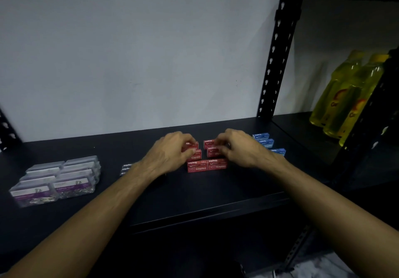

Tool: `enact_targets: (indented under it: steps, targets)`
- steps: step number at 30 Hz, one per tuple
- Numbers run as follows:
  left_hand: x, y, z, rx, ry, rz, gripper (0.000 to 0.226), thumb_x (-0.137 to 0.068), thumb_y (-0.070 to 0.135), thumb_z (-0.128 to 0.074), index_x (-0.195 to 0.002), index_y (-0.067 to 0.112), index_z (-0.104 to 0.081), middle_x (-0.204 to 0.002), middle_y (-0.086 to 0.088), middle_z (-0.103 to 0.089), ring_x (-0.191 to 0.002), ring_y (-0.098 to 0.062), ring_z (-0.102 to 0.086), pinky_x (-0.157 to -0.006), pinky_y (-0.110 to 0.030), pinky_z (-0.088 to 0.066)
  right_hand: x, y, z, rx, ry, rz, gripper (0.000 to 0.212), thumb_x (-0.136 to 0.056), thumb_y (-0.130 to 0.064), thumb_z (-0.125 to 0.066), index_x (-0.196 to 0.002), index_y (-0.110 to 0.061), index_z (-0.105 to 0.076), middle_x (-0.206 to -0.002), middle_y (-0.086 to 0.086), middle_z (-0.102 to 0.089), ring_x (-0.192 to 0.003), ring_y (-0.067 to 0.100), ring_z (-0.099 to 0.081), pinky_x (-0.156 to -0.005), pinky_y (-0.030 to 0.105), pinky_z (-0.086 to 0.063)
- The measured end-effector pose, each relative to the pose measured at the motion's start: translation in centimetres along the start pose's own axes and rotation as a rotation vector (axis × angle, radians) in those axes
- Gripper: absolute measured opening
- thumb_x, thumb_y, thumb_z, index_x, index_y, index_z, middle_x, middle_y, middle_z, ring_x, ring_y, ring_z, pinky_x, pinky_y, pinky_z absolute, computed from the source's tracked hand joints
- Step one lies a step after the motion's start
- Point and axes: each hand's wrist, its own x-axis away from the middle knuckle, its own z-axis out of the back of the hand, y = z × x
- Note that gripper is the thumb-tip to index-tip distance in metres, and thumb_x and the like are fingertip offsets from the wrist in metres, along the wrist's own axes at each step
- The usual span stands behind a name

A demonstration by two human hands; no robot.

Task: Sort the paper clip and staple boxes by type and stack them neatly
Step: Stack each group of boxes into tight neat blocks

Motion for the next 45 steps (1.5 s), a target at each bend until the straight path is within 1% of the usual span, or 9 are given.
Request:
enact_targets:
  steps: [4,7,11,14,22,29,35,39,45]
  targets:
    - [-1.3,-0.8,-0.5,0.003,-0.098,0.031,0.031,-0.093,0.039,-0.062,-0.122,0.028,-0.063,-0.114,0.004,-0.065,-0.103,-0.013,-0.06,-0.092,-0.038,-0.051,-1.2,0.3,-0.4,0.041,-0.053,-0.031,0.025,-0.099,-0.023,-0.051,-0.121,-0.022,-0.064,-0.117,-0.001,-0.056,-0.103,0.017,-0.057,-0.086,0.034,-0.048]
    - [-1.8,-1.1,-1.0,0.053,-0.158,0.021,0.021,-0.093,0.035,-0.063,-0.112,0.028,-0.068,-0.108,0.008,-0.069,-0.095,-0.007,-0.063,-0.087,-0.031,-0.053,-2.0,0.2,-0.6,0.034,-0.129,-0.022,0.025,-0.1,-0.021,-0.049,-0.12,-0.019,-0.065,-0.119,0.0,-0.061,-0.096,0.012,-0.054,-0.08,0.028,-0.042]
    - [-2.2,-0.9,-1.3,0.089,-0.174,-0.014,0.017,-0.094,0.027,-0.062,-0.11,0.022,-0.07,-0.103,0.008,-0.071,-0.089,-0.005,-0.064,-0.079,-0.024,-0.053,-2.5,0.2,-1.0,-0.032,-0.172,-0.024,0.027,-0.1,-0.018,-0.048,-0.119,-0.019,-0.067,-0.12,0.0,-0.067,-0.101,0.016,-0.062,-0.088,0.033,-0.052]
    - [-2.4,-0.7,-1.5,0.103,-0.161,-0.02,0.016,-0.095,0.024,-0.063,-0.108,0.021,-0.07,-0.097,0.009,-0.07,-0.084,-0.005,-0.064,-0.076,-0.022,-0.053,-2.9,0.4,-1.3,-0.06,-0.198,-0.011,0.026,-0.101,-0.02,-0.047,-0.116,-0.02,-0.068,-0.115,-0.001,-0.069,-0.097,0.014,-0.063,-0.083,0.029,-0.051]
    - [-2.7,-0.5,-1.8,0.135,-0.16,-0.017,0.015,-0.095,0.026,-0.062,-0.107,0.023,-0.07,-0.098,0.008,-0.071,-0.085,-0.005,-0.065,-0.076,-0.023,-0.053,-3.1,0.2,-1.7,-0.111,-0.201,0.011,0.023,-0.101,-0.019,-0.046,-0.106,-0.019,-0.068,-0.101,-0.003,-0.069,-0.087,0.011,-0.064,-0.074,0.029,-0.052]
    - [-2.1,-0.4,-1.7,0.216,-0.182,-0.017,0.018,-0.099,0.028,-0.055,-0.106,0.024,-0.071,-0.094,0.019,-0.062,-0.086,0.0,-0.06,-0.07,-0.011,-0.042,-2.3,0.3,-1.2,-0.161,-0.241,0.006,0.026,-0.101,-0.018,-0.045,-0.111,-0.022,-0.069,-0.104,-0.006,-0.069,-0.089,0.008,-0.064,-0.077,0.027,-0.05]
    - [-1.3,-0.1,-1.3,0.262,-0.197,0.006,0.02,-0.099,0.032,-0.054,-0.1,0.025,-0.072,-0.082,0.017,-0.066,-0.075,0.002,-0.062,-0.063,-0.011,-0.04,-1.4,0.1,-1.1,-0.154,-0.26,0.001,0.024,-0.102,-0.022,-0.046,-0.112,-0.021,-0.068,-0.102,-0.007,-0.065,-0.089,0.008,-0.061,-0.074,0.022,-0.045]
    - [-0.8,0.2,-1.1,0.261,-0.208,0.013,0.021,-0.097,0.037,-0.056,-0.103,0.025,-0.073,-0.087,0.015,-0.067,-0.078,0.002,-0.062,-0.064,-0.012,-0.042,-1.1,0.0,-1.2,-0.164,-0.278,-0.009,0.025,-0.103,-0.025,-0.046,-0.116,-0.021,-0.067,-0.11,-0.004,-0.066,-0.093,0.009,-0.061,-0.078,0.024,-0.047]
    - [-0.4,0.2,-0.9,0.202,-0.252,-0.012,0.03,-0.085,0.043,-0.072,-0.11,0.026,-0.07,-0.087,0.014,-0.066,-0.074,0.001,-0.061,-0.063,-0.011,-0.041,-0.7,-0.4,-0.8,-0.156,-0.35,-0.033,0.03,-0.092,-0.035,-0.064,-0.12,-0.024,-0.065,-0.105,-0.007,-0.066,-0.09,0.007,-0.061,-0.082,0.029,-0.051]
